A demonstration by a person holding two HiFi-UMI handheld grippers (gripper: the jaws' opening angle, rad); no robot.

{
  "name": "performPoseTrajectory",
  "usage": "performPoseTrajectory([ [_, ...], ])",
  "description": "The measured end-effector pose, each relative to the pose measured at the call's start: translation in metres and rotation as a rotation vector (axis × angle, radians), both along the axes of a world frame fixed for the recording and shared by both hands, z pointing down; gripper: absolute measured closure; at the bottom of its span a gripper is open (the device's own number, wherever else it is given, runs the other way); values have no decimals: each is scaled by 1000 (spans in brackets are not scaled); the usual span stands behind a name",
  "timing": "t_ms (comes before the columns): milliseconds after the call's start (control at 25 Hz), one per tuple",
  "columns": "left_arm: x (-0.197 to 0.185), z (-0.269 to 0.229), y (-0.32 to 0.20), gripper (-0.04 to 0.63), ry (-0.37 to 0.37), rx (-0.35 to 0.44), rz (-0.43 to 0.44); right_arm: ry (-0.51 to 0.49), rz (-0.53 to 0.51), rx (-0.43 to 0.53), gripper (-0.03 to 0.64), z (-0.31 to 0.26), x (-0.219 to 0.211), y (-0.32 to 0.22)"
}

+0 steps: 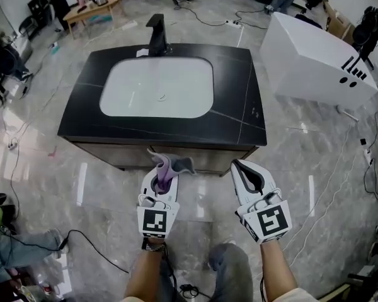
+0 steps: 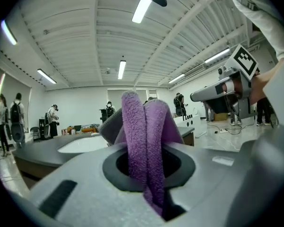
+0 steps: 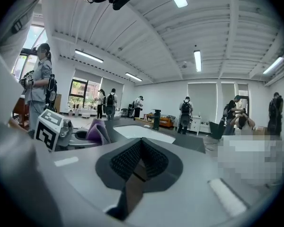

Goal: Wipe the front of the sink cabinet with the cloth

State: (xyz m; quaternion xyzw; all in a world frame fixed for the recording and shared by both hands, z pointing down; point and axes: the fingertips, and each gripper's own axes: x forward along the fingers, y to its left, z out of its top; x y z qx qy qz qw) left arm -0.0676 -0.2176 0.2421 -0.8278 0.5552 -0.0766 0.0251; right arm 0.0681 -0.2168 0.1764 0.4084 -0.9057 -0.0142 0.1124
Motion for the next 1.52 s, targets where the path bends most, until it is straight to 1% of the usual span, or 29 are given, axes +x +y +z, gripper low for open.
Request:
performPoseTrajectory([
  [160, 0, -89, 8, 546, -5, 45, -8, 3, -6, 20, 611, -76, 12, -2],
  [360, 4, -191, 21, 546, 29, 49, -30, 2, -1, 46, 611, -166, 30, 4],
  [480, 8, -234, 28, 547, 24, 30, -38, -21, -14, 44, 611, -209, 41, 9],
  [680, 20, -294, 37, 547, 15, 66, -61, -50, -38, 67, 611, -264, 57, 17],
  [800, 38, -321, 46, 547, 17, 63, -64, -57, -62, 74, 611, -293, 66, 29],
  [920, 66, -339, 63, 548, 17, 60, -58, -79, -98, 49, 611, -310, 79, 48],
  [1000, 80, -352, 73, 548, 14, 75, -63, -102, -136, 38, 611, -321, 83, 61],
  [1160, 108, -372, 95, 547, 12, 90, -63, -100, -187, 59, 611, -339, 95, 86],
  [1280, 126, -389, 111, 548, -8, 116, -76, -106, -204, 73, 611, -355, 107, 100],
  [1520, 152, -420, 144, 548, -35, 155, -104, -100, -239, 94, 611, -380, 125, 128],
])
